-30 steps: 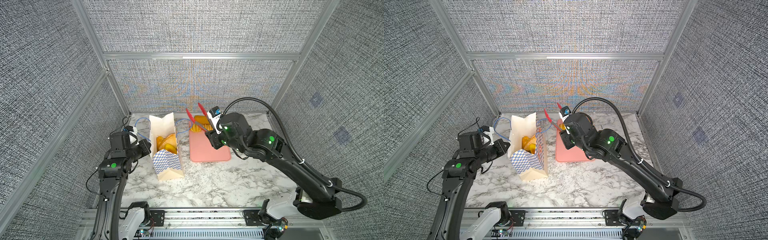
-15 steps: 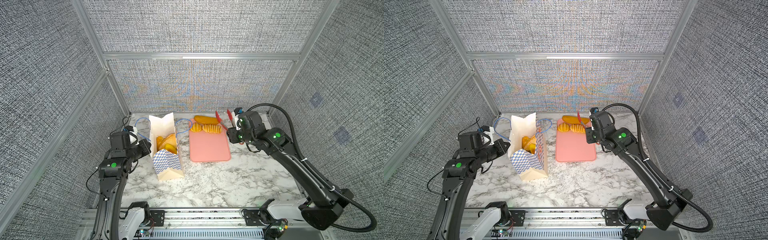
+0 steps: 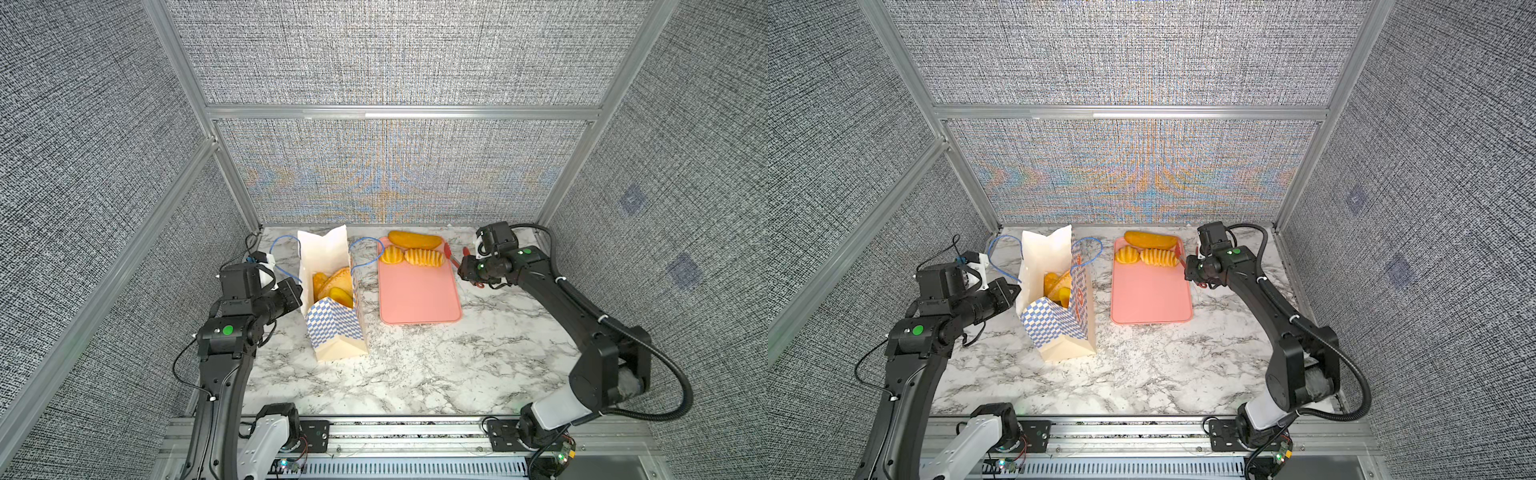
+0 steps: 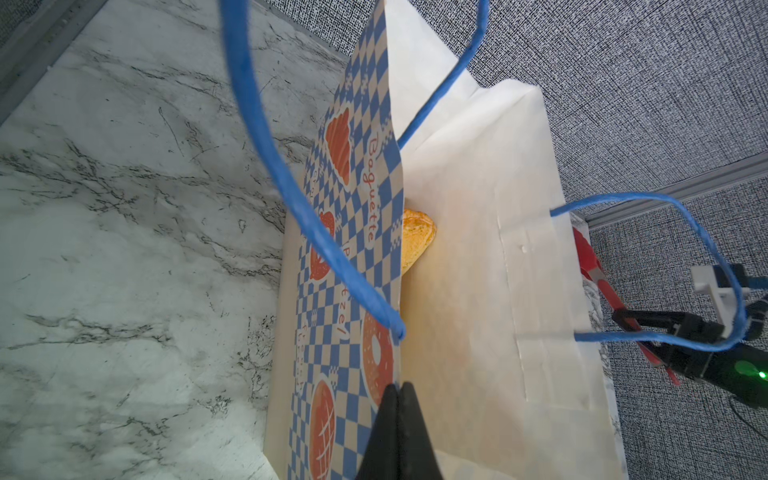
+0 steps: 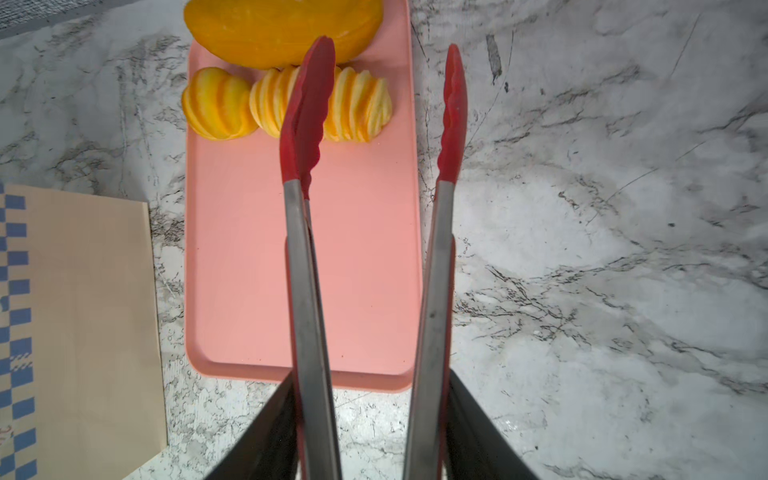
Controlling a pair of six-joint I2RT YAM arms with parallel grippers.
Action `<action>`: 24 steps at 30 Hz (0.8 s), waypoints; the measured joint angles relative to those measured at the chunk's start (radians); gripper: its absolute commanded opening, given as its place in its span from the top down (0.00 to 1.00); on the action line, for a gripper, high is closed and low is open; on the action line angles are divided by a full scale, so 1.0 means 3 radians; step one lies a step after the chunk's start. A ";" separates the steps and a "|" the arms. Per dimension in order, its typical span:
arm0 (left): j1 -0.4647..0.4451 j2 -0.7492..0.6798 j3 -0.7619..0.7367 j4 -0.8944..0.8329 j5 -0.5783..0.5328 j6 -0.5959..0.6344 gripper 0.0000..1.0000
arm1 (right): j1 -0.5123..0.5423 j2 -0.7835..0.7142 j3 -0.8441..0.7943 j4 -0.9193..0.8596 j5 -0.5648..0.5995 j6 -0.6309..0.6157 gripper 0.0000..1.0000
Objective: Place the fake bread into the paper bag
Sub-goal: 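Withdraw the empty tongs from the bag back over the tray, then lower the open tongs around the spiral bread on the tray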
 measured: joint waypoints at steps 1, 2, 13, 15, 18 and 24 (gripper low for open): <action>0.0000 0.0000 -0.0004 0.0001 0.0004 0.0001 0.97 | -0.0023 0.0084 0.0041 0.0024 -0.0037 0.0001 0.48; 0.0000 0.0000 -0.0006 0.0004 0.0011 0.0001 0.97 | -0.0037 0.0151 0.0080 0.0034 -0.0079 0.0000 0.48; 0.0000 0.0009 -0.0011 0.0024 0.0015 0.0001 0.97 | -0.0116 0.0685 0.0435 0.0172 -0.0314 -0.0051 0.48; 0.0000 0.0019 -0.0011 0.0025 0.0025 0.0001 0.97 | -0.0118 0.0749 0.0477 0.0192 -0.0337 -0.0070 0.48; 0.0000 0.0032 -0.0008 0.0025 0.0036 0.0003 0.97 | -0.0122 0.0838 0.0526 0.0237 -0.0376 -0.0107 0.49; 0.0000 0.0042 -0.0004 0.0025 0.0037 0.0004 0.97 | -0.0126 0.0992 0.0591 0.0276 -0.0473 -0.0144 0.49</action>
